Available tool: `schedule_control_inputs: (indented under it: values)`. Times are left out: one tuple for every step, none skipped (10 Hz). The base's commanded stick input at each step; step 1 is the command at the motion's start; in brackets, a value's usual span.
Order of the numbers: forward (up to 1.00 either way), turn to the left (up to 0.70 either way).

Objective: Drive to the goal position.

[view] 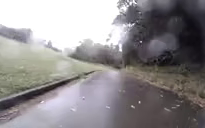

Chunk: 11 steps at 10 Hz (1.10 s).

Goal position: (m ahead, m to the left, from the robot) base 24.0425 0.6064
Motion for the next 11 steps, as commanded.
schedule_control_inputs:
  values:
    - [1.0, 0.0]
    - [1.0, 0.0]
    - [1.0, 0.0]
    - [1.0, 0.0]
    - [1.0, -0.21]
    - [1.0, -0.4]
    - [1.0, -0.4]
    - [1.0, -0.4]
    - [1.0, -0.4]
    - [1.0, -0.4]
    - [1.0, -0.4]
